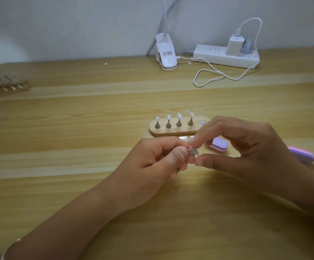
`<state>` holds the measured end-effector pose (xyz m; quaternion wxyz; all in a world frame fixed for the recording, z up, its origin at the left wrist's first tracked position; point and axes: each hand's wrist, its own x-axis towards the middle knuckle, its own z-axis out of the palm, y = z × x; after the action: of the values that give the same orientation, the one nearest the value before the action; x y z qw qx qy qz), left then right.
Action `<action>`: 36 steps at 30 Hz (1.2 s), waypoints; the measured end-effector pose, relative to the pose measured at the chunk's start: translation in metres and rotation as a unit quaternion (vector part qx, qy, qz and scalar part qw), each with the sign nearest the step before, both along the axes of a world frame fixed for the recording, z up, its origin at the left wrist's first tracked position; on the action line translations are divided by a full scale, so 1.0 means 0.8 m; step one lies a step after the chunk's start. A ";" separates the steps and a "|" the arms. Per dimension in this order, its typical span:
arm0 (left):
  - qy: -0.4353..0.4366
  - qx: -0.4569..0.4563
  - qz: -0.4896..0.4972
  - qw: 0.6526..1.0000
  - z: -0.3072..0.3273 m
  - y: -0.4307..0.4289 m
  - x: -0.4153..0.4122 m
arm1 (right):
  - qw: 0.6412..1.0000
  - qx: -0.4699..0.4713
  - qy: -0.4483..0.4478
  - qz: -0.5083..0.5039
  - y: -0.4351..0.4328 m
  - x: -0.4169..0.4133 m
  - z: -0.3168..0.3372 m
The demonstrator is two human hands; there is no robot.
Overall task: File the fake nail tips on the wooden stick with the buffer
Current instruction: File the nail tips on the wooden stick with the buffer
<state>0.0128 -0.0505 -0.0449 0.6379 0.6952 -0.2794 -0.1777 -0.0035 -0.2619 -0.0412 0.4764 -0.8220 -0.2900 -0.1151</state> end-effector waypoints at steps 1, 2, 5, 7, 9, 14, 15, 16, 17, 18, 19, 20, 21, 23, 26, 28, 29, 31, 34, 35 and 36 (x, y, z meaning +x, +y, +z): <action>0.000 -0.002 -0.004 1.000 0.000 0.001 0.000 | 1.000 0.004 -0.002 0.001 0.001 -0.001 0.001; -0.005 0.001 -0.006 1.000 -0.001 0.001 -0.001 | 1.000 0.006 -0.003 0.003 0.001 -0.001 0.002; -0.030 0.013 0.004 0.999 -0.004 0.000 -0.001 | 1.000 -0.013 -0.020 0.007 0.003 -0.001 0.006; -0.053 0.022 0.019 0.998 -0.007 0.000 0.000 | 0.999 -0.028 -0.034 0.001 0.005 0.000 0.007; -0.091 0.046 0.033 0.994 -0.010 0.000 0.000 | 0.999 -0.035 -0.037 -0.012 0.006 0.000 0.005; -0.097 0.069 0.063 0.991 -0.009 -0.002 0.000 | 0.997 -0.054 -0.035 -0.051 0.009 -0.001 0.000; -0.081 0.056 0.063 0.993 -0.006 -0.003 0.001 | 0.996 -0.062 -0.039 -0.052 0.008 0.000 0.001; -0.059 0.040 0.061 0.996 -0.003 -0.003 0.001 | 0.996 -0.069 -0.041 -0.050 0.007 0.002 0.004; -0.029 0.023 0.060 0.997 -0.001 -0.003 0.002 | 0.995 -0.073 -0.041 -0.051 0.003 0.004 0.006; 0.005 0.005 0.060 0.998 0.002 -0.003 0.002 | 0.995 -0.074 -0.034 -0.056 -0.002 0.005 0.009; 0.036 -0.008 0.059 0.998 0.004 -0.002 0.002 | 0.994 -0.076 -0.023 -0.071 -0.010 0.006 0.010; 0.057 -0.015 0.060 0.996 0.006 -0.001 0.002 | 0.992 -0.085 -0.012 -0.094 -0.018 0.008 0.012; 0.070 -0.018 0.062 0.995 0.006 0.000 0.002 | 0.987 -0.109 -0.002 -0.119 -0.026 0.009 0.012; 0.081 -0.020 0.063 0.995 0.006 0.001 0.002 | 0.973 -0.175 0.034 -0.147 -0.038 0.012 0.007; 0.084 -0.020 0.068 0.994 0.002 0.002 0.003 | 0.967 -0.220 0.060 -0.117 -0.037 0.010 -0.001; 0.072 -0.015 0.074 0.995 -0.001 0.004 0.003 | 0.973 -0.200 0.034 -0.108 -0.034 0.008 -0.001; 0.063 -0.012 0.079 0.995 -0.003 0.005 0.004 | 0.977 -0.180 0.011 -0.116 -0.033 0.007 0.000; 0.048 0.000 0.092 0.995 -0.005 0.005 0.004 | 0.985 -0.113 -0.032 -0.128 -0.026 0.006 0.002; 0.036 0.012 0.092 0.995 -0.006 0.003 0.004 | 0.991 -0.075 -0.077 -0.077 0.001 -0.005 -0.002; 0.030 0.014 0.087 0.996 -0.006 0.003 0.003 | 0.990 -0.095 -0.092 -0.058 0.007 -0.008 -0.004; 0.024 0.015 0.084 0.996 -0.006 0.002 0.002 | 0.987 -0.112 -0.105 -0.047 0.010 -0.009 -0.006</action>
<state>0.0142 -0.0487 -0.0497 0.6464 0.7214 -0.2025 -0.1443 -0.0109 -0.2540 -0.0462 0.3422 -0.8664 -0.3104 -0.1896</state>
